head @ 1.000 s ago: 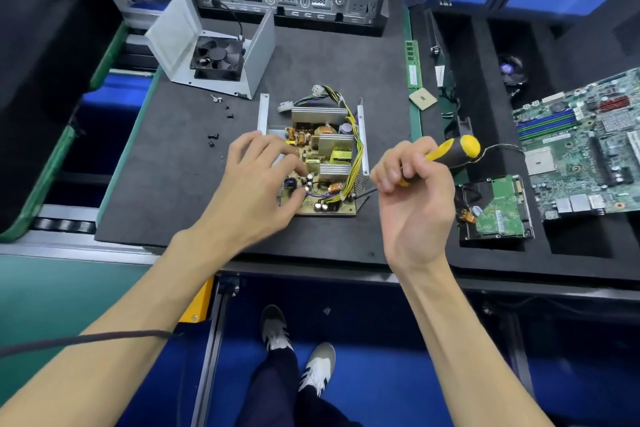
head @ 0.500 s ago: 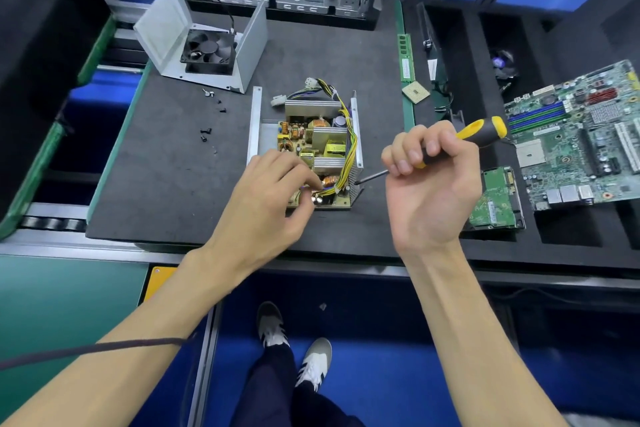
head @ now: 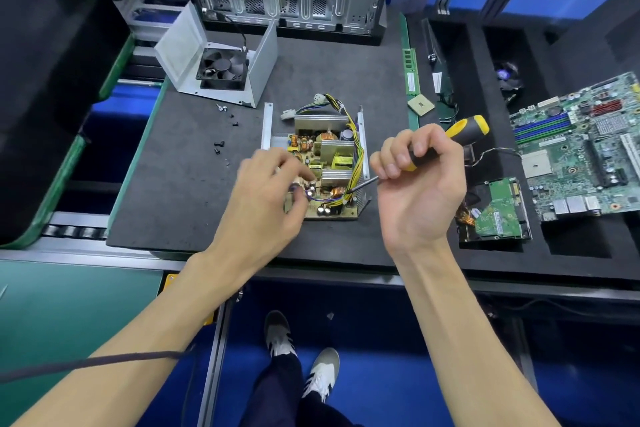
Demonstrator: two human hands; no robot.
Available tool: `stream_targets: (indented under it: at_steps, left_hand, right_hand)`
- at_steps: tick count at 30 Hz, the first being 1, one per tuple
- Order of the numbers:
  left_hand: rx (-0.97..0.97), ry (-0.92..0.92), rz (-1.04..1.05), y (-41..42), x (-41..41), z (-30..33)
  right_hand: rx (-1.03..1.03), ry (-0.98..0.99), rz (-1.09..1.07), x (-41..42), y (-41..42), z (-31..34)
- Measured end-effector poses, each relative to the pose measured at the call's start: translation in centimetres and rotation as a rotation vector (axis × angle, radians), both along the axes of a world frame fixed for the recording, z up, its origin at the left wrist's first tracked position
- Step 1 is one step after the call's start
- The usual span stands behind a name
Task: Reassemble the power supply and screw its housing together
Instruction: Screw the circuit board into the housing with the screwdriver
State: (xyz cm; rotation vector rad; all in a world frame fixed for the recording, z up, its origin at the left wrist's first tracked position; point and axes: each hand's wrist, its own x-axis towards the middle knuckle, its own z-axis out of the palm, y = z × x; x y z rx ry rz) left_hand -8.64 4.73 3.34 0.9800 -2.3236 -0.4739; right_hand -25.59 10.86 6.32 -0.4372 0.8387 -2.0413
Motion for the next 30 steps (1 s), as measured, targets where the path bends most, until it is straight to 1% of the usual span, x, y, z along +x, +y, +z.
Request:
stream_targets:
  at_steps: [1, 2, 3, 4, 6, 7, 9, 13, 16, 19, 21, 23, 26, 30]
  left_hand:
    - [-0.034, 0.014, 0.083, -0.3, 0.2, 0.1]
    - [-0.026, 0.028, 0.168, -0.7, 0.4, 0.1]
    - [0.034, 0.034, 0.242, -1.1, 0.6, 0.0]
    - [0.144, 0.030, 0.295, -1.6, 0.8, -0.2]
    - [0.378, -0.030, 0.327, -2.6, 0.9, -0.8]
    - [0.460, -0.064, 0.309, -2.9, 0.9, -1.2]
    - [0.538, -0.073, 0.258, -3.1, 0.8, -2.0]
    - [0.579, -0.001, 0.208, -3.5, 0.6, -2.4]
    - [0.618, -0.020, 0.151, -4.8, 0.8, -2.3]
    - [0.652, -0.047, 0.141, -6.4, 1.4, -2.0]
    - [0.627, -0.002, 0.195, -7.9, 1.9, -1.9]
    - [0.556, 0.037, 0.283, -10.0, 2.6, -1.7]
    - [0.480, 0.014, 0.378, -13.3, 3.7, -2.0]
    - [0.484, -0.026, 0.417, -16.5, 4.3, -3.0]
  right_hand:
    - [0.011, 0.005, -0.016, 0.0, -0.2, -0.1]
    - [0.022, 0.024, -0.038, 0.0, -0.4, -0.1]
    - [0.035, 0.061, -0.068, 0.0, -0.7, -0.3]
    - [0.053, 0.113, -0.103, 0.0, -1.0, -0.4]
    - [0.103, 0.224, -0.166, 0.1, -1.7, -0.9]
    - [0.131, 0.267, -0.186, 0.2, -2.0, -1.1]
    - [0.170, 0.315, -0.200, 0.3, -2.6, -1.5]
    - [0.210, 0.281, -0.188, 0.4, -3.7, -1.9]
    - [0.237, 0.254, -0.182, 0.5, -4.9, -2.2]
    - [0.262, 0.249, -0.181, 0.2, -5.8, -2.2]
    - [0.271, 0.253, -0.180, -0.1, -6.4, -2.0]
    - [0.290, 0.301, -0.207, -0.5, -7.1, -1.4]
    - [0.291, 0.308, -0.255, -0.7, -8.7, -0.3]
    - [0.357, 0.281, -0.191, 0.6, -11.5, 0.7]
